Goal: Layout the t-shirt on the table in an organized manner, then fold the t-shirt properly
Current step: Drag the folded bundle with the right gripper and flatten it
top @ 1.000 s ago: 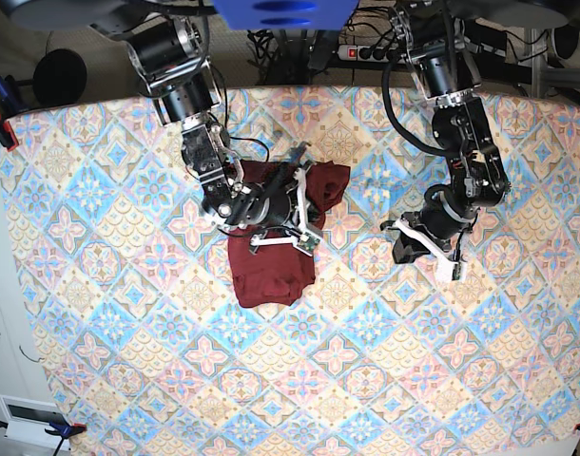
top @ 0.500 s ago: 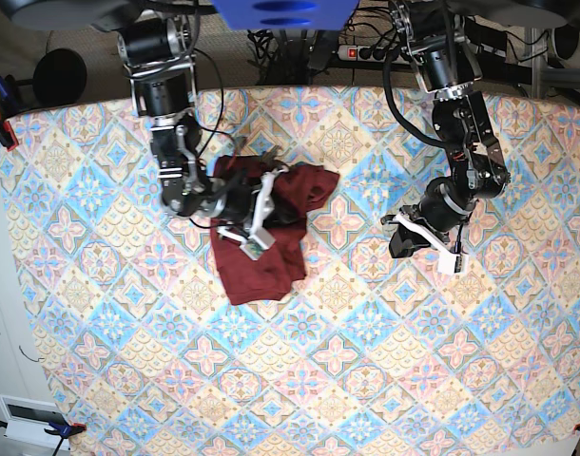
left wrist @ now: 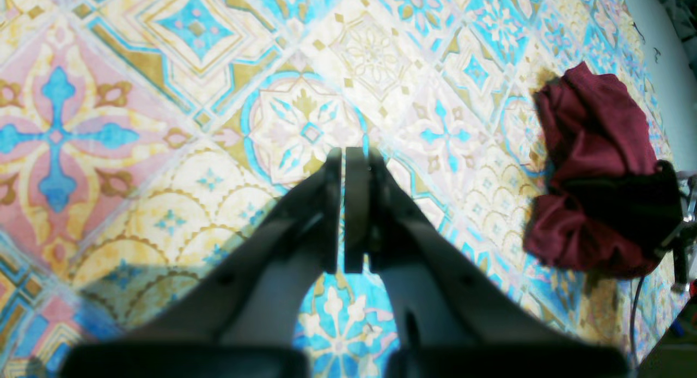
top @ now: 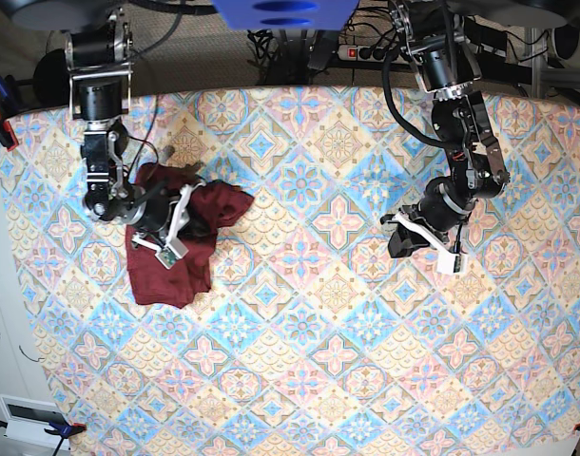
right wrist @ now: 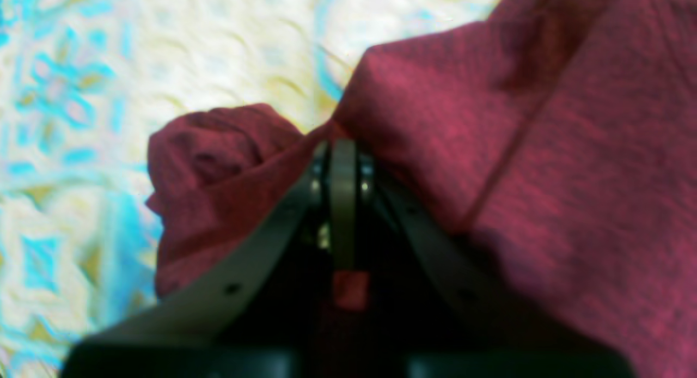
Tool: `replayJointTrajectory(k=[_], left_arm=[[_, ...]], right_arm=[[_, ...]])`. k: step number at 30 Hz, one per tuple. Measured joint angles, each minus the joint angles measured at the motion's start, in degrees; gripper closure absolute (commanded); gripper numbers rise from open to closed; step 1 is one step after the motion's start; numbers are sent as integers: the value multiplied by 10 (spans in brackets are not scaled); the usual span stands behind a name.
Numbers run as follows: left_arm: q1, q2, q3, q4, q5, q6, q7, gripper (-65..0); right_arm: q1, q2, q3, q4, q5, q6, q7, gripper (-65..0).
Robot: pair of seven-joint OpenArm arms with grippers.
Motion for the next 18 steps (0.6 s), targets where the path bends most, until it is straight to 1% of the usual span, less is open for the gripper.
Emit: replayJointTrajectory(k=[2,4,7,9,11,18], left_arm=[[5,0,3,0,-1,0,0,0],[8,3,3,0,-2,0,0,0],[7,3,4,0,-2,0,0,0],[6,3,3,0,-2,0,0,0],[6,3,3,0,-2,0,0,0],[19,3,3,0,-1,0,0,0]], right_arm=[[-2,10,-18,22,-14,-14,-11,0],[-3,12,-58,56,-43,-32,-28,0],[-3,17,-106,100,-73,-48,-58,0],[-5,17,-128,131,-86,-52,-83,0],[-10,14,-138,165,-92,-45,-115,0],[-84,12,-139,291,-94,-32,-164,0]])
